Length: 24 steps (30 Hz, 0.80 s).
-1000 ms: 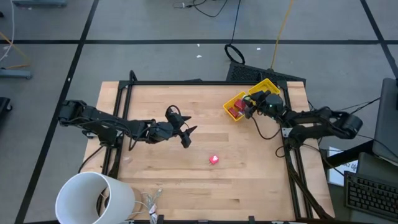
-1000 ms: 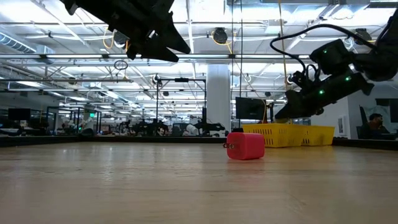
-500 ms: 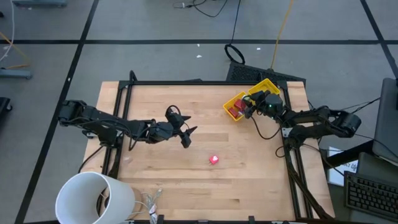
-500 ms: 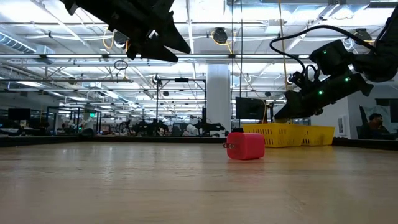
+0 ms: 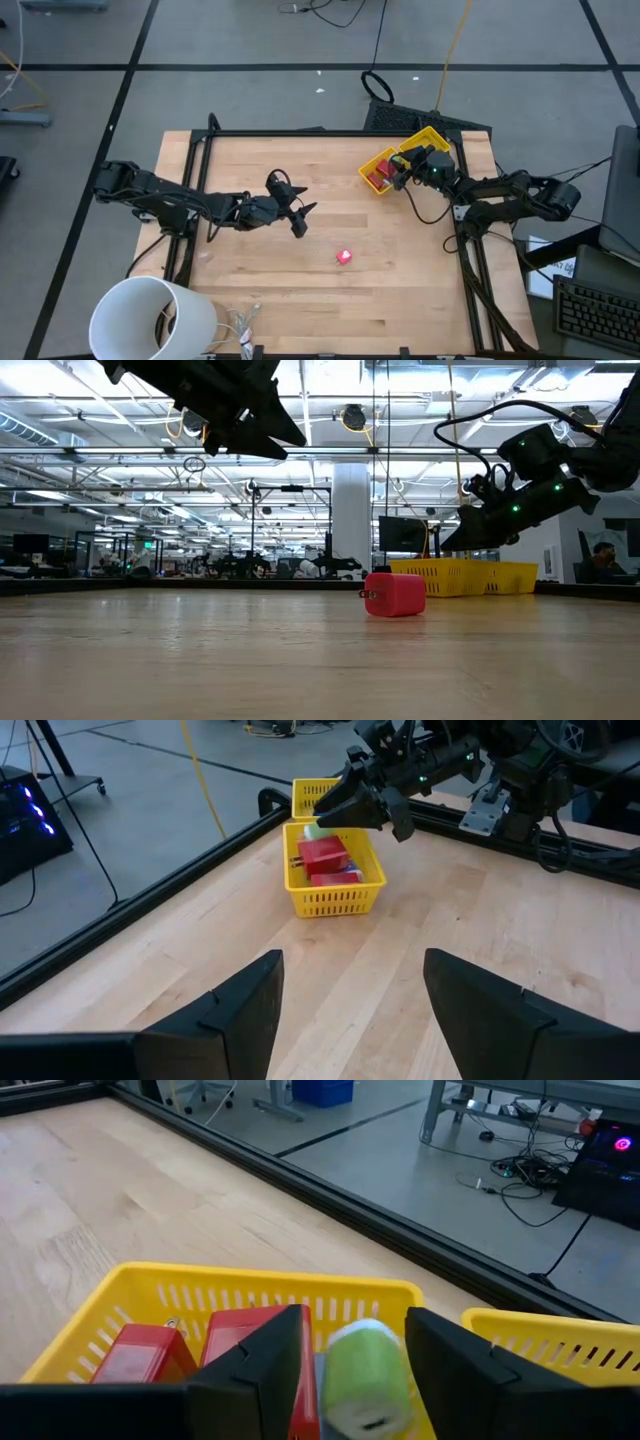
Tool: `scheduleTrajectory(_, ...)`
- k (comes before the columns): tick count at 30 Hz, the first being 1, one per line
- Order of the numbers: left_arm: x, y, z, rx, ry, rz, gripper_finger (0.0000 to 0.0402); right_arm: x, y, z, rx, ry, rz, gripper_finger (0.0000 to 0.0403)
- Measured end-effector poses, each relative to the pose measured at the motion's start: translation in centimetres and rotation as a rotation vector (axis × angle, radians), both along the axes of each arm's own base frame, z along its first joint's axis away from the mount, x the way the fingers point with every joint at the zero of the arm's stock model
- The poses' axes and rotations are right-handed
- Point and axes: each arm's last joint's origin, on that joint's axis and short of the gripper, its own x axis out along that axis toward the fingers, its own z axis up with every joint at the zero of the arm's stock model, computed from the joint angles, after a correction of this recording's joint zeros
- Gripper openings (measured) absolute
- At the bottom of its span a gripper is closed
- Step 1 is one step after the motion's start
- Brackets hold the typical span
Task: Pick & Place Office items
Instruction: Put the pink charger adapter into the left yellow bin
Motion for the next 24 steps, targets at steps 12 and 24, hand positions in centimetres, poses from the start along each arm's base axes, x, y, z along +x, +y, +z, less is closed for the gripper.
scheduleTrajectory(12, 0.0, 0.0, 0.0, -0.005, -0.003, 0.002, 0.0241, 0.1, 0.0, 0.2, -0.011, -0.014, 0.002, 0.0205)
scheduleTrajectory(24, 0.1, 0.4, 0.1, -0.055, -0.041, 0.035, 0.0241, 1.2, 0.9, 1.4, -0.076, -0.127, 0.078, 0.0207)
